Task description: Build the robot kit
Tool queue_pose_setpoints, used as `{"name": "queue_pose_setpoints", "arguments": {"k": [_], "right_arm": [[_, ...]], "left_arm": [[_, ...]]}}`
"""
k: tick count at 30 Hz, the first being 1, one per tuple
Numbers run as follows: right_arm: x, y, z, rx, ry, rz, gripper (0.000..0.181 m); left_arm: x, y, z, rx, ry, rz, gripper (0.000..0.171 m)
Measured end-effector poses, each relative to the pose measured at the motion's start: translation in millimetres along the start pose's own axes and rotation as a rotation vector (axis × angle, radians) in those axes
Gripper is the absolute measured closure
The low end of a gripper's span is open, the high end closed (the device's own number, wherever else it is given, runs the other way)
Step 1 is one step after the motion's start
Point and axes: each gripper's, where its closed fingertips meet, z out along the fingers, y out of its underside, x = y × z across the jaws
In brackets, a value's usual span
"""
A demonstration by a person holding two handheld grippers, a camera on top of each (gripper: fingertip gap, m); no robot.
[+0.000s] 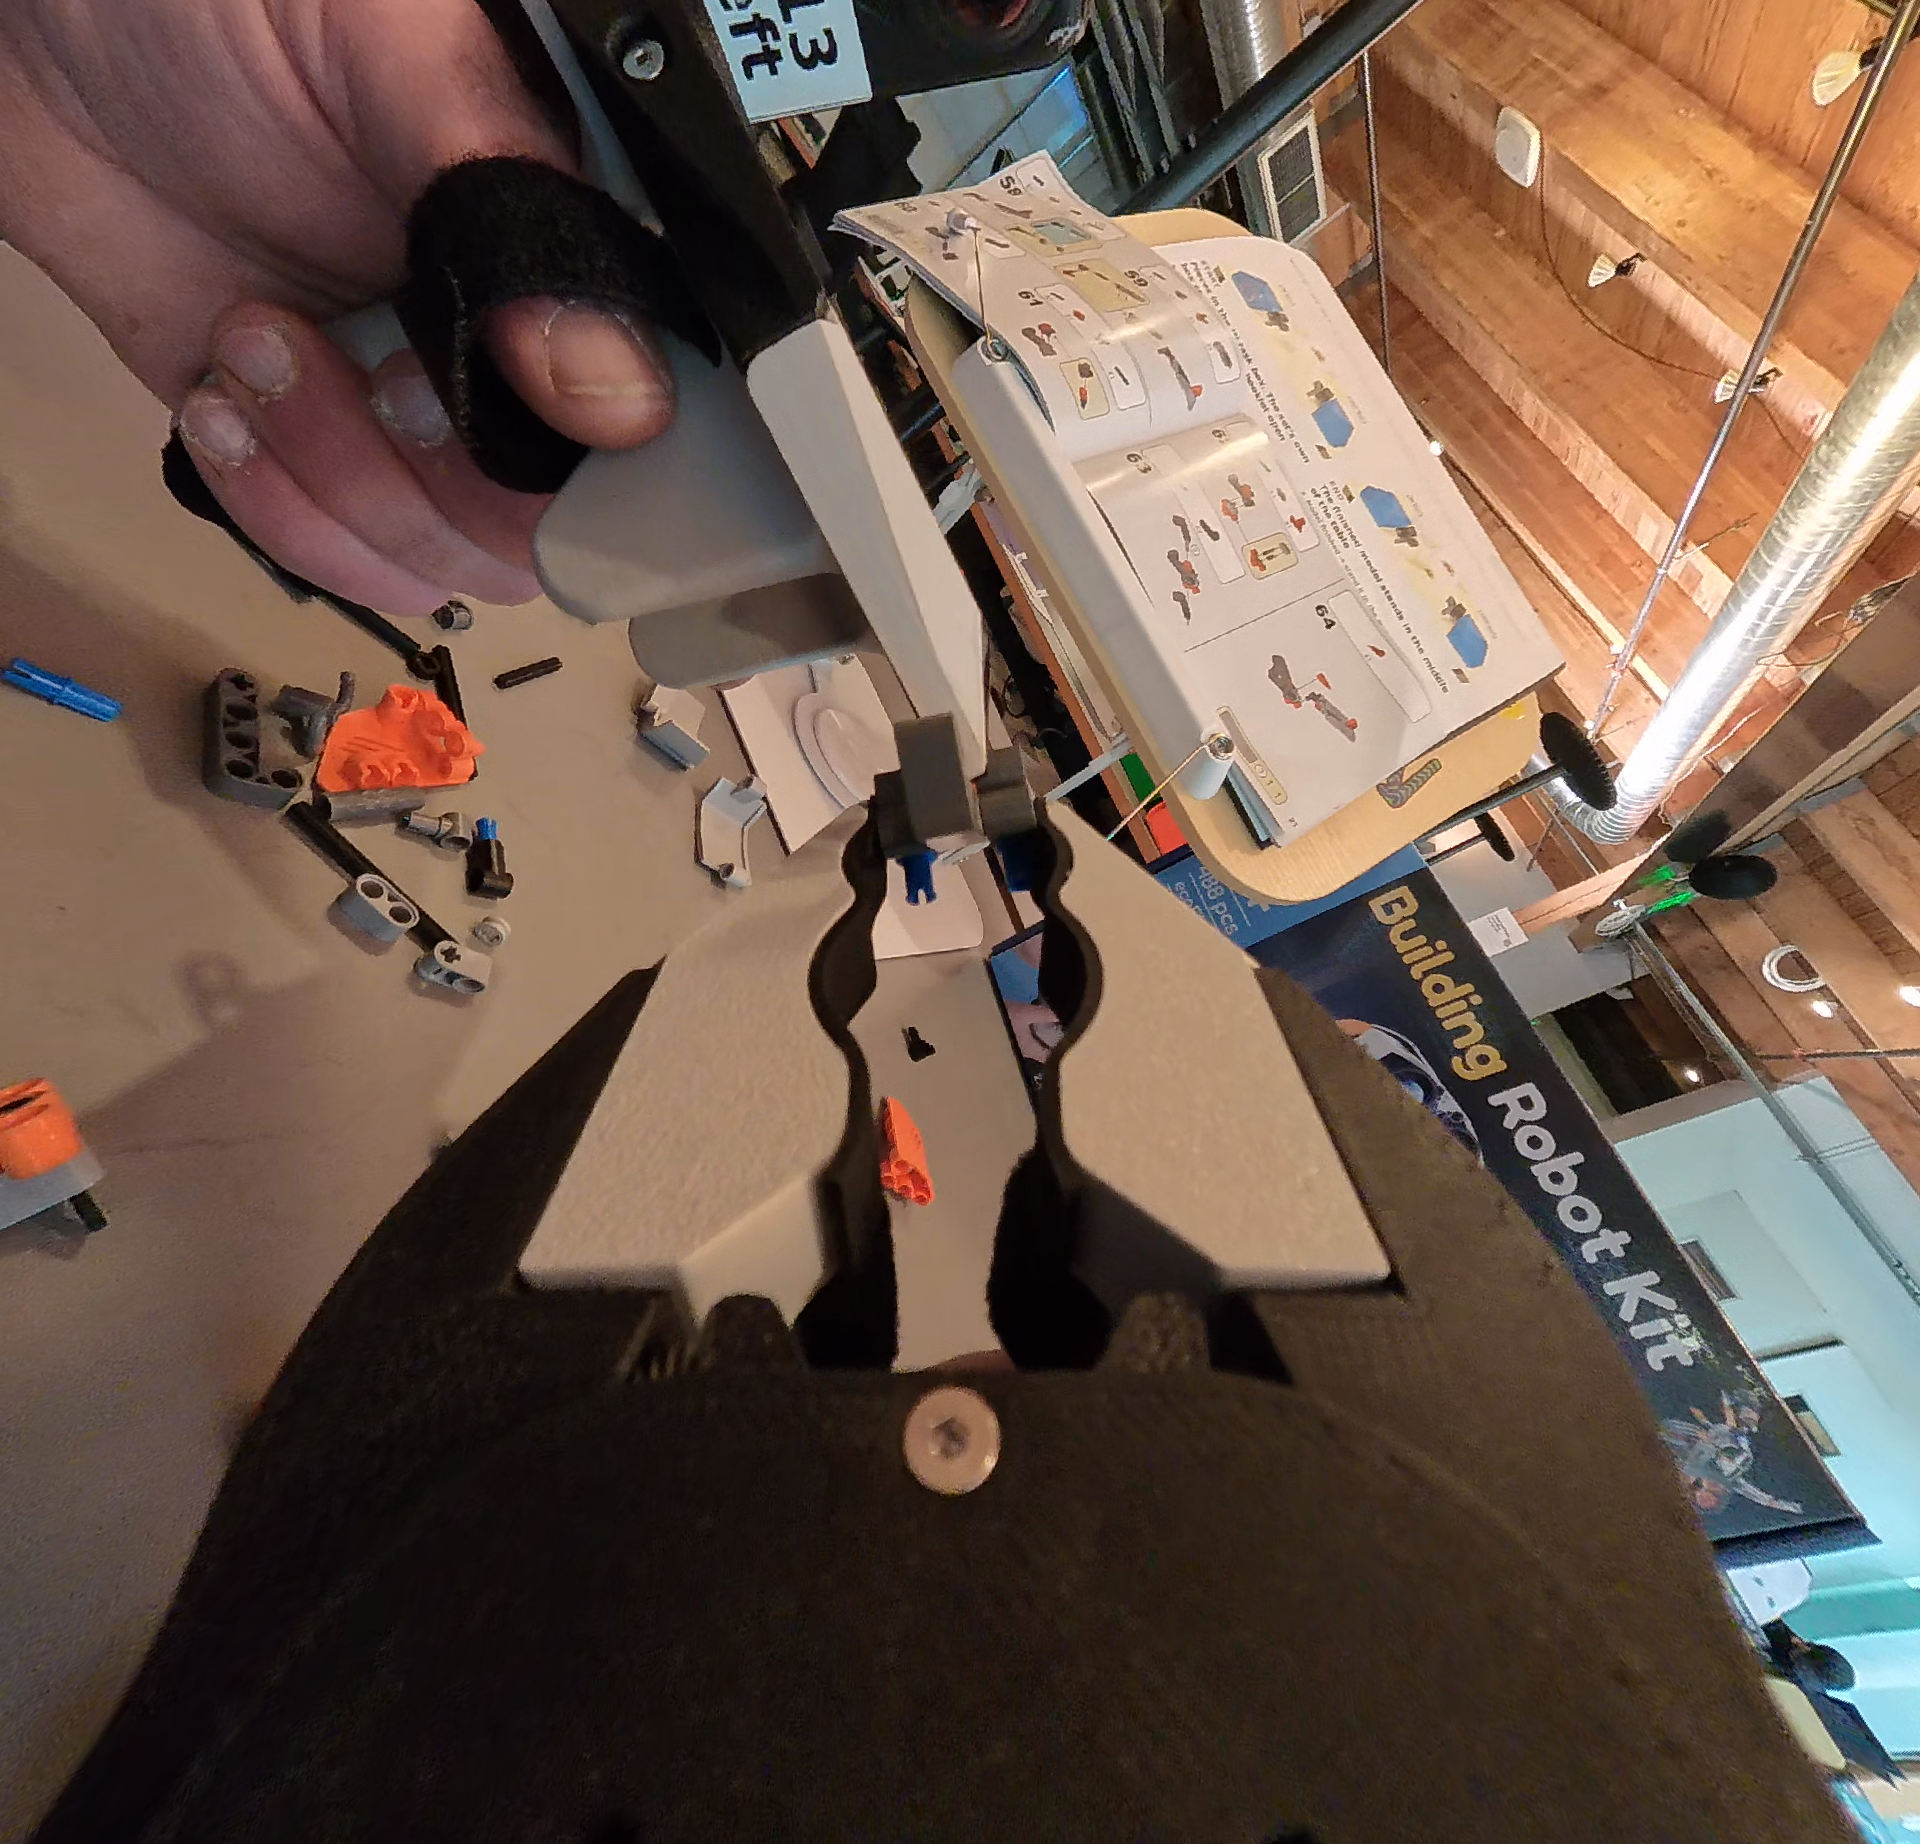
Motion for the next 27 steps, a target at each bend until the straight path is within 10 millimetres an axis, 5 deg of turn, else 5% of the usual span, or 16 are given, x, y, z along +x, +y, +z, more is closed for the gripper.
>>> {"name": "queue_pose_setpoints", "arguments": {"k": [5,18,27], "right_arm": [[-1.1,1.1,0.0,-0.003,-0.017,0.027,0.156],[-1.5,6.1,-1.9,0.022,-0.140,0.275,0.156],[7.0,11.9,3.9,-0.102,0.057,-0.051,0.156]], "left_arm": [[-1.9,-1.8,-1.1,0.007,-0.032,0.056,0.160],[-1.2,3.7,-0.2,-0.057,-0.217,0.521,0.151],[-14.4,1.7,-0.2,-0.115,-0.369,0.446,0.132]]}}
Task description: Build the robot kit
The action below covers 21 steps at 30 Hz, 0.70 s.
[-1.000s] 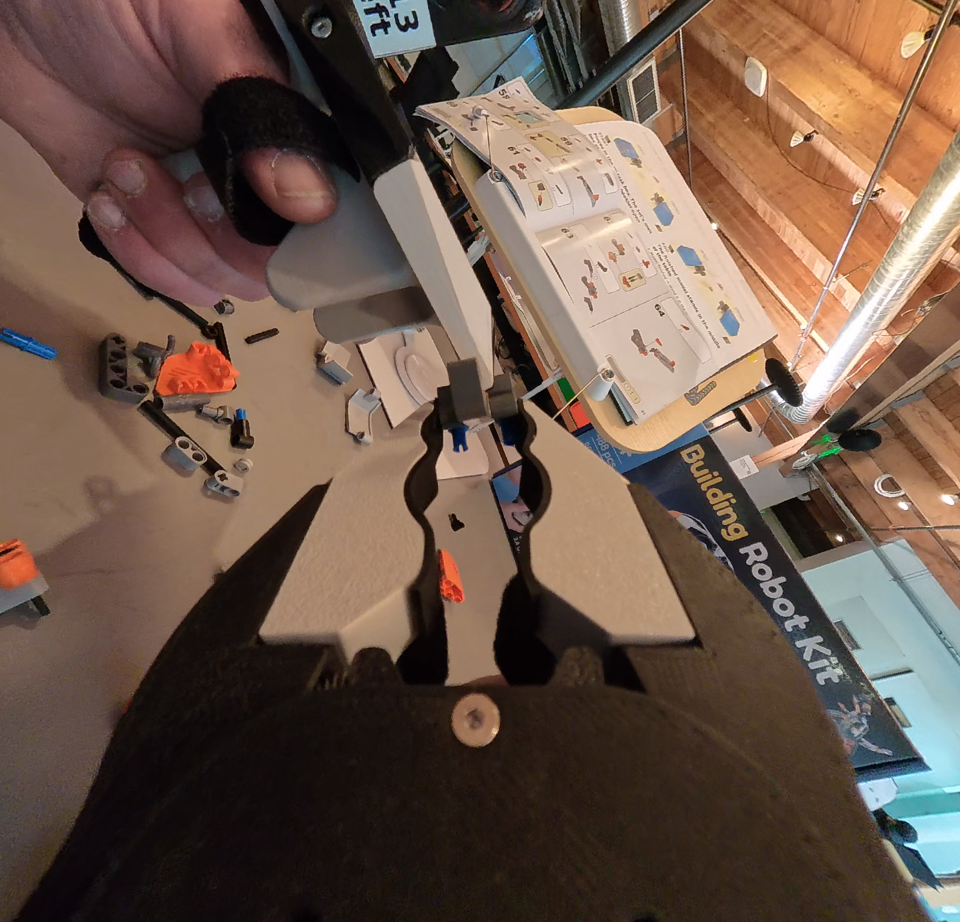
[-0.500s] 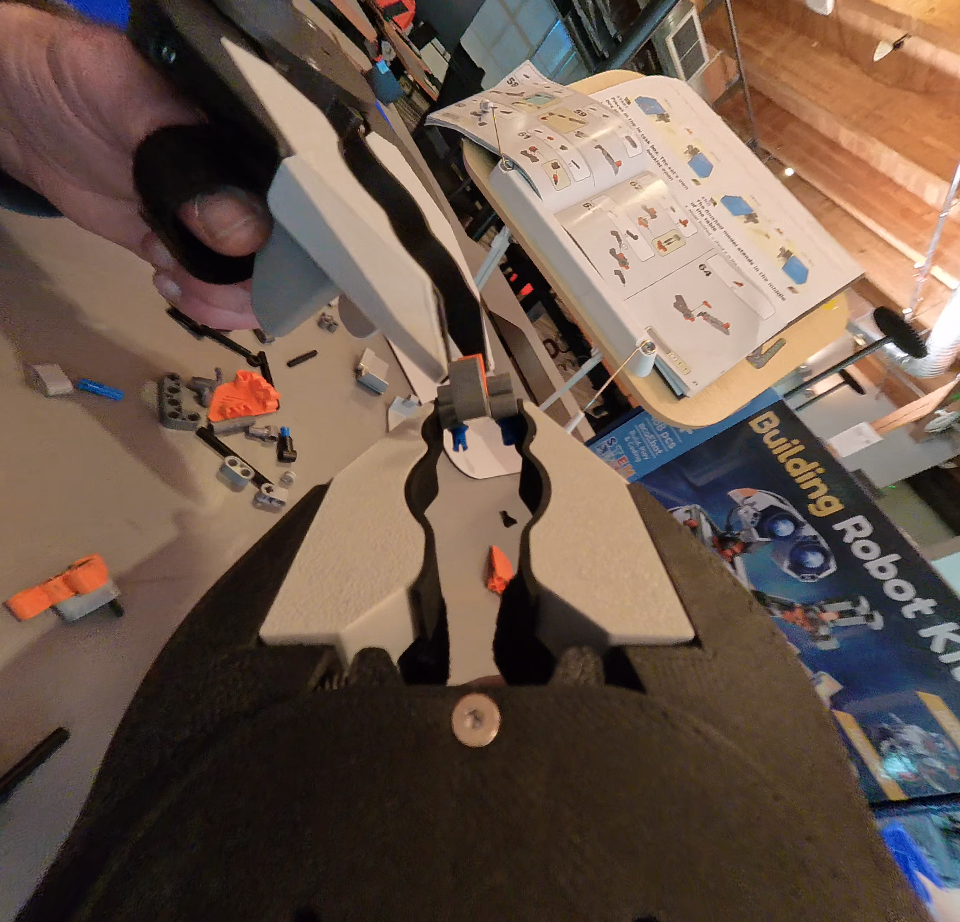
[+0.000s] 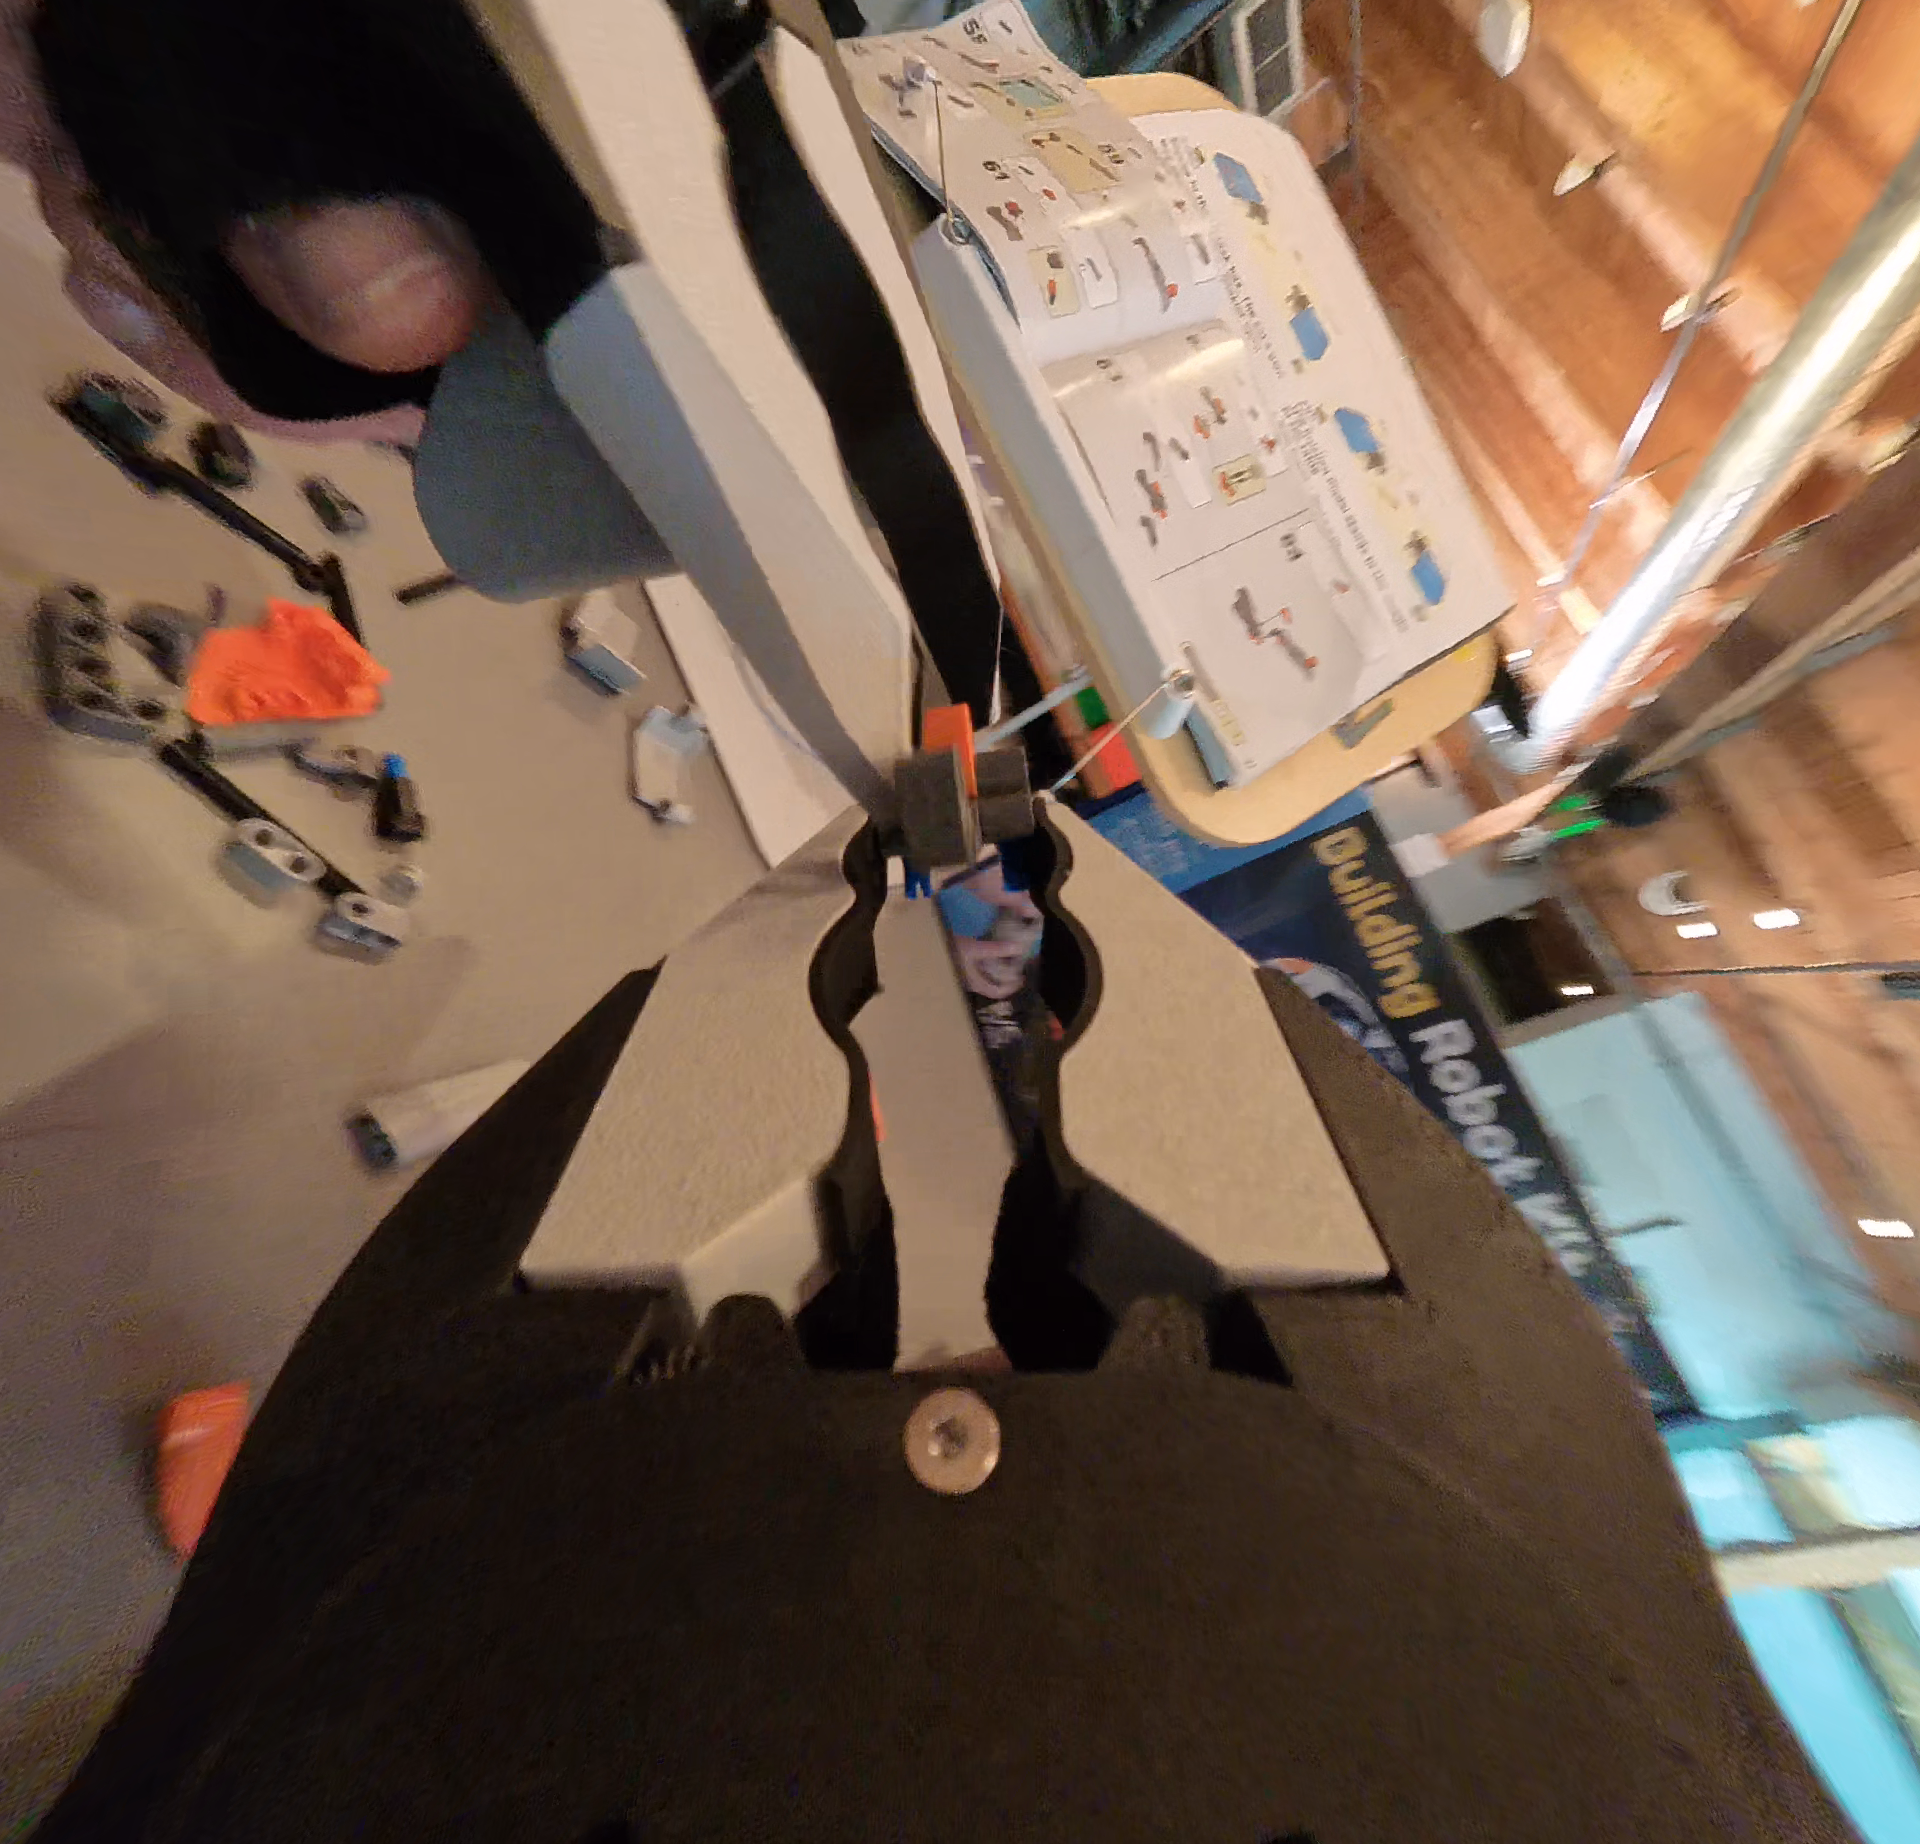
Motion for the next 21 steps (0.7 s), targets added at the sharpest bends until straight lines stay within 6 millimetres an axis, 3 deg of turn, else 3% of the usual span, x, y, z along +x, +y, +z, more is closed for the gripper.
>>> {"name": "queue_pose_setpoints", "arguments": {"k": [6,13,15,21], "right_arm": [[3.9,-9.2,-0.5,-0.016,0.142,-0.298,0.157],[4.0,-12.1,-0.2,-0.016,0.171,-0.367,0.157],[0.6,-14.0,-0.6,-0.001,0.153,-0.353,0.158],[-0.3,-15.5,-2.9,0.032,0.099,-0.260,0.158]], "left_arm": [[6.9,7.0,8.4,-0.014,0.122,-0.323,0.126],[6.1,6.0,6.3,0.000,0.118,-0.285,0.128],[1.2,4.1,4.6,0.014,0.097,-0.279,0.147],[4.4,3.4,3.1,-0.003,0.141,-0.270,0.148]]}}
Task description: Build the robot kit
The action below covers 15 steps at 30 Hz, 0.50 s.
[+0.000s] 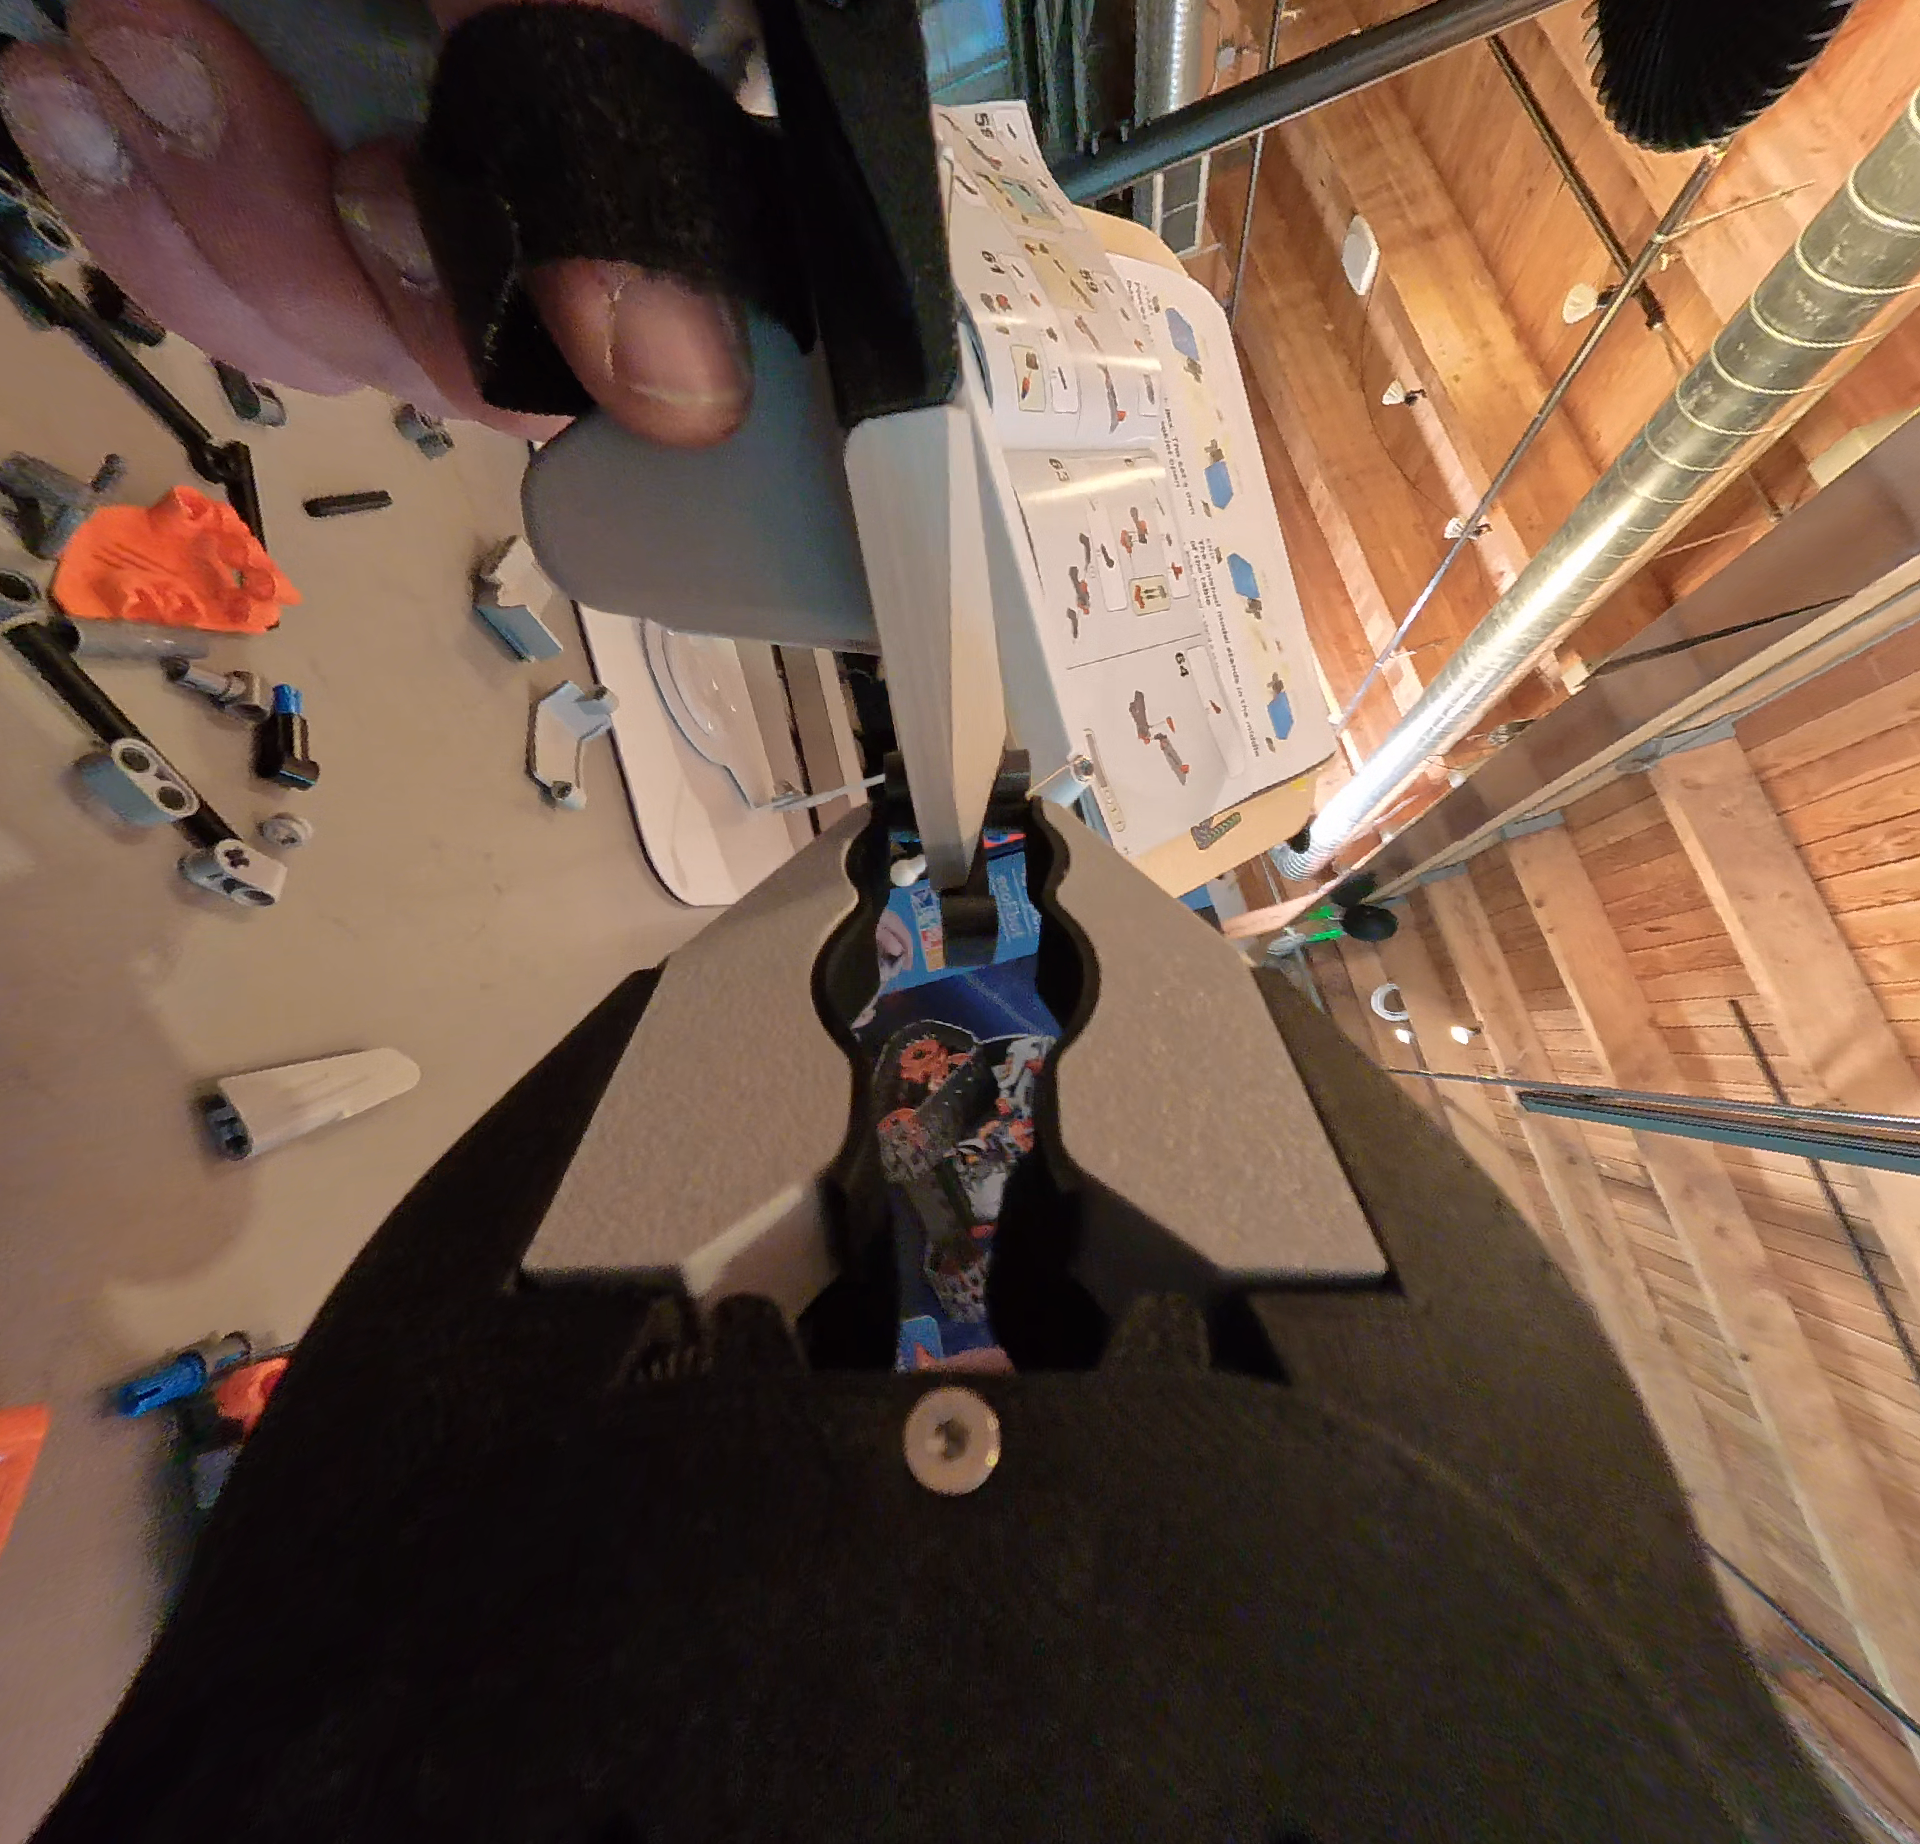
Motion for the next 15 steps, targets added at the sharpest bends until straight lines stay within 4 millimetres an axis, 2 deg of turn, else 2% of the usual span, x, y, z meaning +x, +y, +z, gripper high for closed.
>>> {"name": "queue_pose_setpoints", "arguments": {"k": [11,15], "right_arm": [[-6.2,-2.8,-8.2,0.091,-0.164,0.240,0.158],[-9.2,-3.1,-8.9,0.098,-0.196,0.267,0.157]], "left_arm": [[12.3,0.6,-2.7,-0.014,0.150,-0.022,0.152],[13.6,2.8,-3.3,-0.028,0.175,-0.023,0.152]]}}
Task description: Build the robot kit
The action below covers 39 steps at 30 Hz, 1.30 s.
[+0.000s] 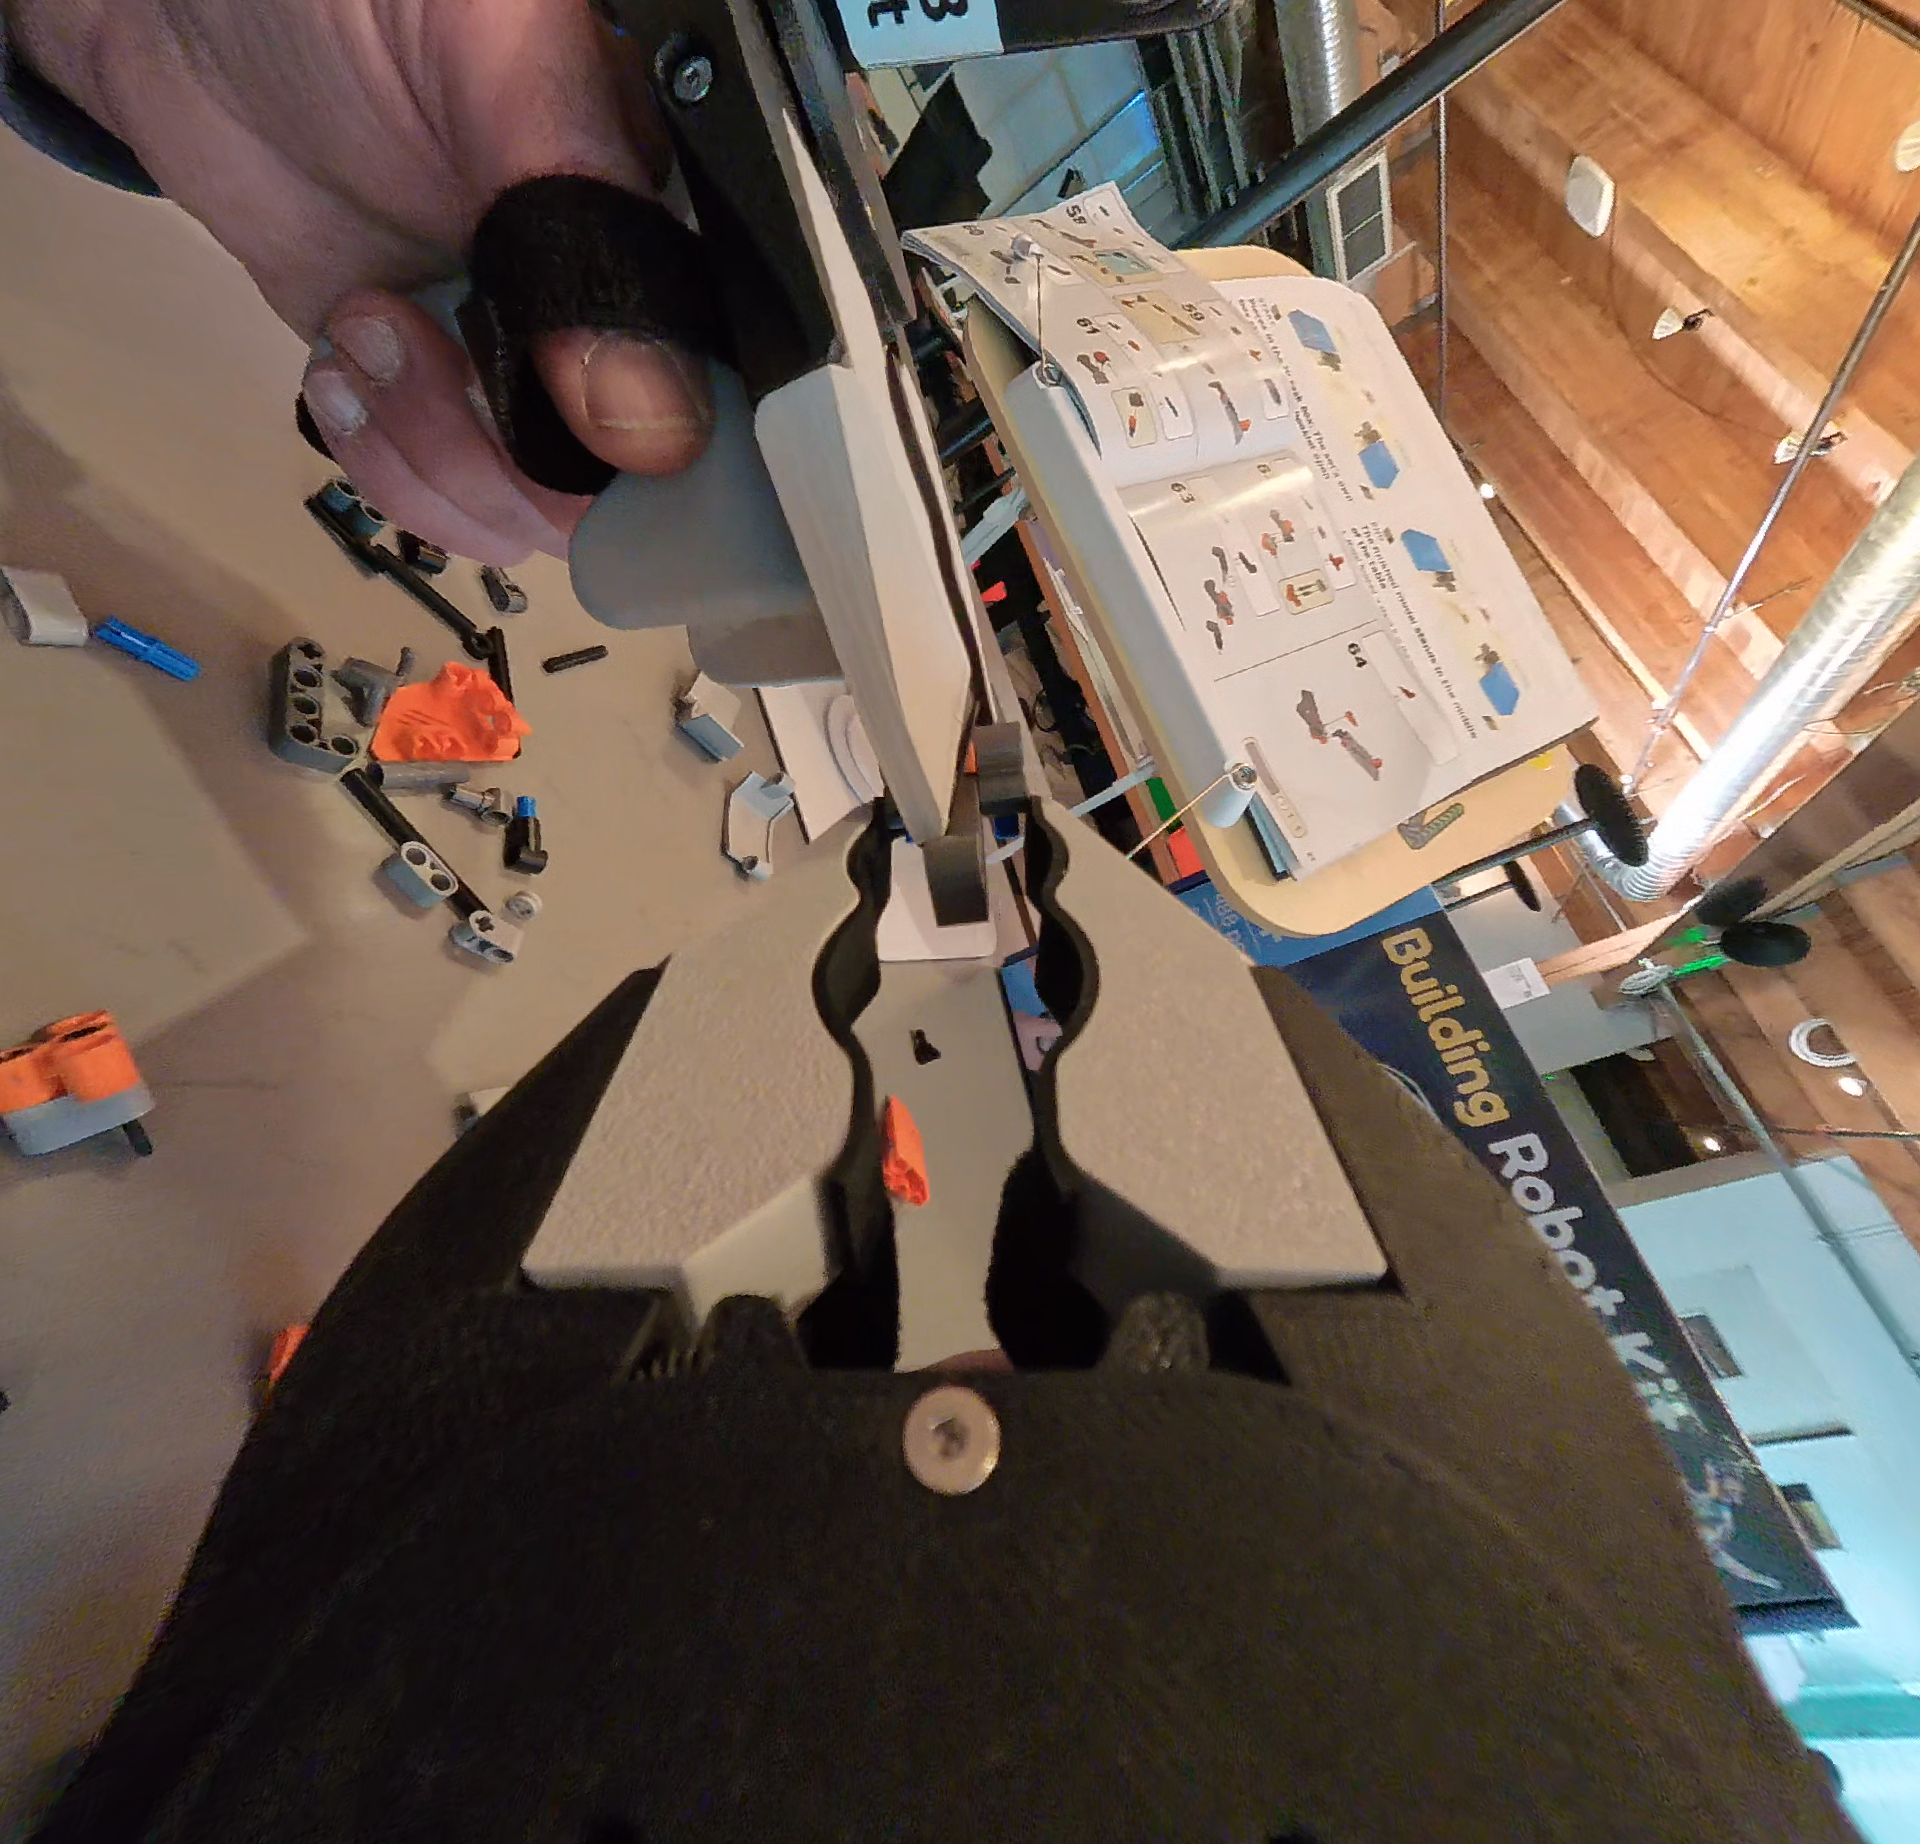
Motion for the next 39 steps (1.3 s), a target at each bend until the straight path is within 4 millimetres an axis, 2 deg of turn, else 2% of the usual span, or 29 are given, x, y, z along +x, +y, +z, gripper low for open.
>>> {"name": "queue_pose_setpoints", "arguments": {"k": [12,17,20,25,28,34,39], "right_arm": [[-3.2,4.0,-1.4,0.016,-0.094,0.163,0.156],[-9.8,14.9,-5.7,-0.004,-0.207,0.263,0.157],[-21.7,24.8,-10.9,-0.041,-0.323,0.321,0.157],[-67.1,27.1,-39.6,-0.107,-0.655,0.374,0.157],[-91.3,31.4,-49.4,-0.149,-0.775,0.381,0.153],[-128.0,30.8,-55.3,-0.182,-0.921,0.333,0.153],[-142.2,32.2,-53.6,-0.198,-0.953,0.302,0.153]], "left_arm": [[-8.7,-0.3,-9.3,0.008,0.044,-0.111,0.152],[-13.1,6.8,-17.6,-0.078,0.012,-0.048,0.152],[-14.7,26.0,-24.6,-0.221,-0.045,0.049,0.152],[-4.3,56.6,-31.4,-0.393,-0.027,0.129,0.152],[4.4,76.7,-33.6,-0.497,0.003,0.163,0.152],[14.8,124.1,-40.4,-0.723,0.035,0.253,0.151],[10.6,140.9,-39.7,-0.801,0.019,0.310,0.150]]}}
